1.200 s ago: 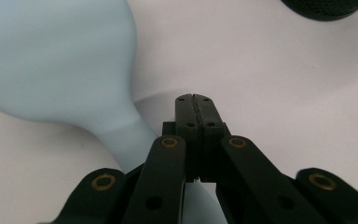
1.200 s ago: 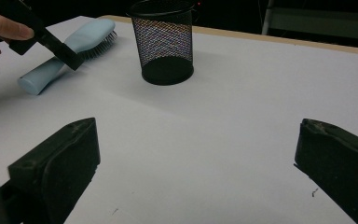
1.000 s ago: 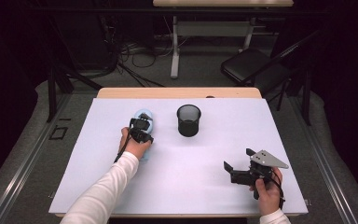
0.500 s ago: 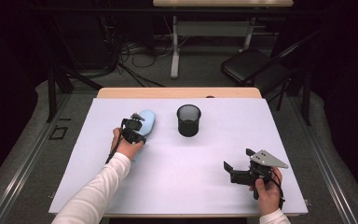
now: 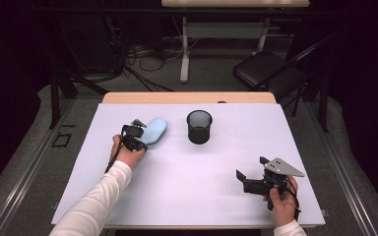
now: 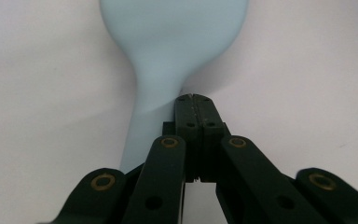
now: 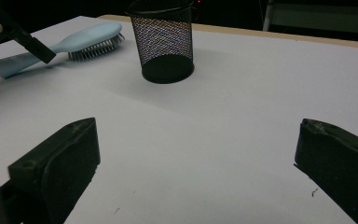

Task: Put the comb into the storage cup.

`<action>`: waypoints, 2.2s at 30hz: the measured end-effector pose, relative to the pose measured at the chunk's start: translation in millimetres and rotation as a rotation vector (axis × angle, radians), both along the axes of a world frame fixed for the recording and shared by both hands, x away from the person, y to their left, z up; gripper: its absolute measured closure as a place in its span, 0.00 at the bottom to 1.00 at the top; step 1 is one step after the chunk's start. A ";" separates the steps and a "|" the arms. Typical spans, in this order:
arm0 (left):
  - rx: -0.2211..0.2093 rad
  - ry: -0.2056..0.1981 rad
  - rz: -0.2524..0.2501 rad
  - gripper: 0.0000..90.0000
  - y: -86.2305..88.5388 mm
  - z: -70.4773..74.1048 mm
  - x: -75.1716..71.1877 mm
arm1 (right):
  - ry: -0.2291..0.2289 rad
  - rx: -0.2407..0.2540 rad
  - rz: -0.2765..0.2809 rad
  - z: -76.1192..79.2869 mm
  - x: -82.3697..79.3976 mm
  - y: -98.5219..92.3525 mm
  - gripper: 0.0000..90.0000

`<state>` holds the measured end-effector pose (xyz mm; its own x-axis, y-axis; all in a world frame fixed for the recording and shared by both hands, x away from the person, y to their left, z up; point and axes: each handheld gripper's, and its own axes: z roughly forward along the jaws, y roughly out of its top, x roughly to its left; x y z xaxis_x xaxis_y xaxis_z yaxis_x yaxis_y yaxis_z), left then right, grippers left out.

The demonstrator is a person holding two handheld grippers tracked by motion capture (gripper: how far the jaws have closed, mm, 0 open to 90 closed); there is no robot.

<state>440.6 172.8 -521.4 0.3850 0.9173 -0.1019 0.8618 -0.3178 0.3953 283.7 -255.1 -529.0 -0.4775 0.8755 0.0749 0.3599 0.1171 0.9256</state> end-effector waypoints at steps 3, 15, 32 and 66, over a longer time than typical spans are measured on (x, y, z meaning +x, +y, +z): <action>-0.001 0.001 0.002 1.00 2.4 0.4 -0.2 | 0.002 0.002 -0.001 -0.1 0.1 0.2 0.00; 0.003 -0.002 0.013 1.00 7.4 0.7 1.1 | 0.005 0.001 -0.002 -0.3 0.3 -0.3 0.00; -0.004 -0.005 0.017 1.00 9.0 -1.7 0.7 | 0.003 0.001 0.000 -0.9 0.6 0.1 0.00; -0.072 -0.047 -0.026 0.82 3.4 12.2 -9.3 | 0.004 -0.002 0.000 -0.6 0.4 -0.3 0.00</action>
<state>431.3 176.1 -509.2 0.4148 0.8977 -0.1483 0.8336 -0.3096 0.4575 284.1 -255.4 -529.6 -0.4774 0.8755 0.0753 0.3637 0.1189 0.9239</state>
